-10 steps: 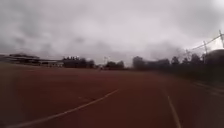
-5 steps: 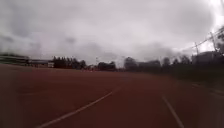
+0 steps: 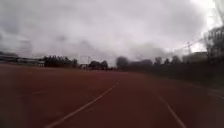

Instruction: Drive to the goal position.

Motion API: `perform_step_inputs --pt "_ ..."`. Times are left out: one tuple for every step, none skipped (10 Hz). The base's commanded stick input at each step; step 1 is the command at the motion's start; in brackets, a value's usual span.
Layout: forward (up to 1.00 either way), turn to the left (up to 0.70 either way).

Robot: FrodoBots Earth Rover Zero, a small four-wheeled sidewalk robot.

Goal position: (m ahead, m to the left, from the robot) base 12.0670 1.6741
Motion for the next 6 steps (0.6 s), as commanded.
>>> perform_step_inputs --pt "0.7 -0.35" --pt "0.7 -0.35" --pt "0.7 -0.35" --pt "0.7 -0.28" --pt "0.7 -0.09" --pt "0.7 0.0"
